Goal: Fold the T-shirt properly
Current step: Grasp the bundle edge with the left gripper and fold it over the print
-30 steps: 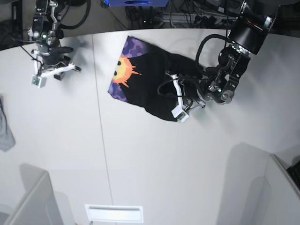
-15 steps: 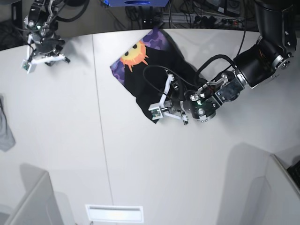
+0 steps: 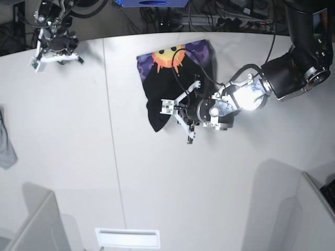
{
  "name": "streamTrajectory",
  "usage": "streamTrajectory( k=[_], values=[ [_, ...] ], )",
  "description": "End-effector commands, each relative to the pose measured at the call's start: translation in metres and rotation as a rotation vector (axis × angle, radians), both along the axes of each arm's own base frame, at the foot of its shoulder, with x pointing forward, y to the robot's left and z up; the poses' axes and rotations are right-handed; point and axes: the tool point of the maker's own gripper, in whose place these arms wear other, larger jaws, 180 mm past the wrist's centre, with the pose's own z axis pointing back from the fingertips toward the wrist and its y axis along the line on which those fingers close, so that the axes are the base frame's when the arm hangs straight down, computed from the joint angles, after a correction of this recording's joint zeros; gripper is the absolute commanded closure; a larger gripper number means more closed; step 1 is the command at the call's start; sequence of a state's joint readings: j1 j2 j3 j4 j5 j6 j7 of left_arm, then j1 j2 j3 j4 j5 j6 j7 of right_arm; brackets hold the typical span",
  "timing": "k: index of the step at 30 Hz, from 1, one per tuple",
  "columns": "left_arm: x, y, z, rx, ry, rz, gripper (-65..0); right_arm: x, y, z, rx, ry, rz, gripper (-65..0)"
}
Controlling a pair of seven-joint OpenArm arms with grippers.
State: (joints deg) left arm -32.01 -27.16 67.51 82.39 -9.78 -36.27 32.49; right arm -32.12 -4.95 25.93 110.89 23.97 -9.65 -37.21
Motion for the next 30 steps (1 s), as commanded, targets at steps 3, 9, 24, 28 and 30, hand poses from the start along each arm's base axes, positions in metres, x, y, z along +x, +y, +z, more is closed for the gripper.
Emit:
streamTrajectory(
  k=[3, 9, 24, 28, 30],
  values=[
    [-0.004, 0.010, -0.014, 0.089, -0.010, -0.019, 0.0, 0.001, 0.002, 0.005, -0.001, -0.021, -0.008, 0.0],
    [0.002, -0.006, -0.009, 0.076, -0.055, -0.029, 0.0, 0.001, 0.003, 0.004, 0.002, -0.021, -0.010, 0.0],
    [-0.001, -0.031, -0.005, 0.033, -0.056, -0.054, 0.0, 0.002, 0.003, 0.005, 0.002, -0.024, -0.010, 0.0],
    [-0.003, -0.041, -0.002, 0.016, -0.057, -0.063, 0.0, 0.002, 0.002, 0.005, 0.000, -0.024, -0.009, 0.0],
    [-0.001, -0.046, 0.000, 0.008, -0.062, -0.067, 0.0, 0.002, 0.002, 0.005, 0.000, -0.024, -0.009, 0.0]
  ],
)
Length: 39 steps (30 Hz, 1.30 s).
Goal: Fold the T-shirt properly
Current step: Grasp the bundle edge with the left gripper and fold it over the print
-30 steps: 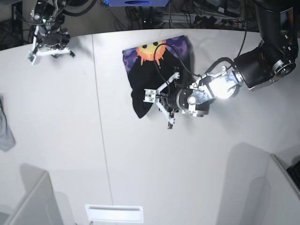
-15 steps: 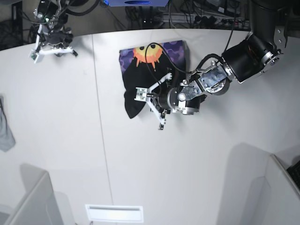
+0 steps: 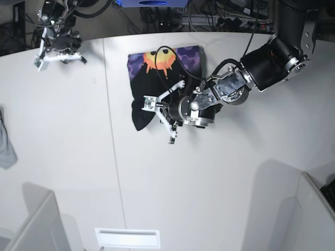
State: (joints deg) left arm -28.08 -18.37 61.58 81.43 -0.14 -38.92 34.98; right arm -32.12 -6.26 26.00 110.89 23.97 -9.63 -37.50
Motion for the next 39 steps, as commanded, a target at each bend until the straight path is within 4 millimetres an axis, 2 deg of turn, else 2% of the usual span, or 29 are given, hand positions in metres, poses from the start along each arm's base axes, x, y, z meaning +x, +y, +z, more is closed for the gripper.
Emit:
streamTrajectory(
  k=[1, 15, 22, 33, 39],
  values=[
    [-0.004, 0.002, -0.003, 0.020, 0.014, -0.015, 0.0, 0.004, -0.004, 0.007, -0.022, -0.028, 0.002, 0.0],
    [0.004, 0.000, 0.003, 0.027, -0.013, -0.038, 0.0, 0.000, -0.003, 0.000, -0.013, -0.006, 0.005, 0.0],
    [-0.007, -0.009, 0.001, 0.005, 0.002, -0.087, 0.0, 0.001, -0.004, 0.001, -0.015, -0.008, 0.008, 0.0],
    [-0.004, -0.009, 0.003, 0.001, -0.001, -0.082, 0.0, 0.001, -0.005, 0.001, -0.017, -0.009, 0.005, 0.0],
    [0.010, -0.006, 0.010, 0.010, -0.031, -0.076, 0.0, 0.003, -0.003, 0.001, -0.014, -0.013, 0.010, 0.0]
  ],
)
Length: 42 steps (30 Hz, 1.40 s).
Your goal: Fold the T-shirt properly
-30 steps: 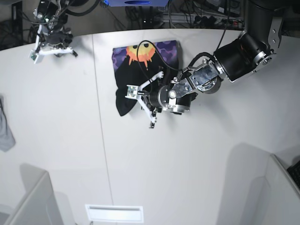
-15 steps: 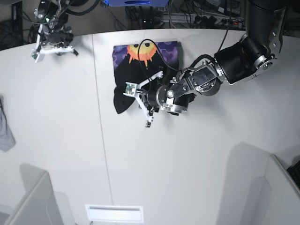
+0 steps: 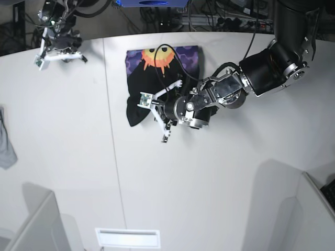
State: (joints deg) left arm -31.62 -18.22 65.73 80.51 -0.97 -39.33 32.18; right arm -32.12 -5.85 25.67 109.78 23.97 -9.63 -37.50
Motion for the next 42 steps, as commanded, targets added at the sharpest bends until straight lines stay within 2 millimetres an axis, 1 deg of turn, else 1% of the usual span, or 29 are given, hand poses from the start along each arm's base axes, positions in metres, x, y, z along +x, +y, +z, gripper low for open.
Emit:
streamTrajectory(
  k=[1, 5, 6, 8, 10, 12, 14, 15, 17, 19, 23, 26, 27, 28, 29, 30, 31, 34, 35, 39, 42],
  values=[
    [0.010, 0.004, 0.004, 0.022, -0.024, -0.001, 0.0, 0.005, -0.003, 0.007, -0.019, -0.030, 0.005, 0.0],
    [0.018, 0.006, 0.007, 0.028, -0.038, 0.005, 0.0, 0.005, -0.003, 0.007, -0.019, -0.030, 0.005, 0.0],
    [0.020, 0.006, 0.008, 0.028, -0.041, 0.005, -4.9, 0.005, -0.003, 0.007, -0.019, -0.030, 0.005, 0.0],
    [0.024, 0.006, 0.012, 0.028, -0.052, 0.005, -20.2, 0.005, -0.003, 0.007, -0.019, -0.030, 0.005, 0.0],
    [0.028, 0.007, 0.015, 0.027, -0.061, 0.006, -34.2, 0.006, -0.003, 0.007, -0.019, -0.032, 0.005, 0.0],
    [0.036, 0.003, 0.022, 0.022, -0.081, 0.003, -44.9, 0.006, -0.003, 0.007, -0.018, -0.032, 0.006, 0.0],
    [0.038, -0.007, 0.028, 0.003, -0.090, -0.006, -52.3, 0.006, -0.003, 0.007, -0.018, -0.032, 0.006, 0.0],
    [0.042, -0.011, 0.034, -0.008, -0.102, -0.005, -55.0, 0.006, -0.003, 0.007, -0.018, -0.032, 0.006, 0.0],
    [0.052, -0.012, 0.045, -0.030, -0.119, 0.022, -56.6, 0.006, -0.003, 0.007, -0.018, -0.032, 0.006, 0.0],
    [0.065, -0.020, 0.068, -0.082, -0.158, 0.057, -56.4, 0.006, -0.002, 0.007, -0.018, -0.032, 0.007, 0.0],
    [0.093, -0.019, 0.117, -0.174, -0.245, 0.146, -56.3, 0.007, -0.003, 0.008, -0.020, -0.036, 0.010, 0.0],
    [0.102, -0.007, 0.148, -0.277, -0.286, 0.239, -56.1, 0.007, -0.004, 0.010, -0.027, -0.038, 0.017, 0.0],
    [0.103, -0.002, 0.158, -0.317, -0.298, 0.271, -55.9, 0.009, -0.007, 0.014, -0.041, -0.043, 0.026, 0.0],
    [0.100, 0.006, 0.164, -0.359, -0.302, 0.311, -54.5, 0.010, -0.009, 0.016, -0.053, -0.048, 0.048, 0.0],
    [0.098, 0.015, 0.170, -0.395, -0.311, 0.354, -50.0, 0.012, -0.007, 0.018, -0.058, -0.053, 0.086, 0.0],
    [0.096, 0.023, 0.174, -0.425, -0.316, 0.388, -43.9, 0.013, -0.004, 0.019, -0.061, -0.061, 0.124, 0.0],
    [0.092, 0.033, 0.177, -0.452, -0.321, 0.427, -36.4, 0.018, -0.003, 0.025, -0.074, -0.082, 0.164, 0.0],
    [0.082, 0.065, 0.181, -0.507, -0.332, 0.544, -8.2, 0.017, -0.004, 0.032, -0.114, -0.119, 0.237, 0.0],
    [0.078, 0.073, 0.184, -0.528, -0.339, 0.565, -0.2, 0.017, -0.005, 0.034, -0.128, -0.133, 0.257, 0.0],
    [0.058, 0.101, 0.183, -0.639, -0.342, 0.645, 0.0, 0.010, -0.005, 0.040, -0.171, -0.164, 0.360, 0.0],
    [0.040, 0.123, 0.171, -0.681, -0.327, 0.689, 0.0, 0.003, -0.009, 0.041, -0.191, -0.153, 0.406, 0.0]
  ],
)
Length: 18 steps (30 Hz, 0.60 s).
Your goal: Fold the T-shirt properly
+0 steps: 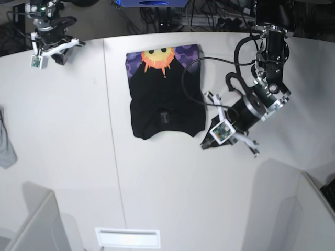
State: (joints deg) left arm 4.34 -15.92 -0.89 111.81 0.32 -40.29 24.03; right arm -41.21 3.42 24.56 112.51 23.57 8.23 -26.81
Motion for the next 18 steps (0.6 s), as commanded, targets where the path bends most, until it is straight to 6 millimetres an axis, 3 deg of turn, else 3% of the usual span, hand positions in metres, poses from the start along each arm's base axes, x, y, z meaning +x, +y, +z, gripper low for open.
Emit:
streamTrajectory(
  k=[1, 8, 18],
  values=[
    [-0.002, 0.003, 0.015, -0.038, -0.054, -0.013, 0.0, 0.001, -0.002, 0.009, -0.015, -0.029, 0.015, 0.0],
    [-0.074, 0.029, -0.028, -0.117, 0.066, -0.004, 0.0, -0.033, 0.003, 0.007, -0.034, 0.056, 0.143, 0.0],
    [-0.176, 0.061, -0.081, -0.132, 0.325, 0.094, 0.0, -0.104, 0.008, -0.007, -0.008, 0.240, 0.184, 0.0]
  ],
)
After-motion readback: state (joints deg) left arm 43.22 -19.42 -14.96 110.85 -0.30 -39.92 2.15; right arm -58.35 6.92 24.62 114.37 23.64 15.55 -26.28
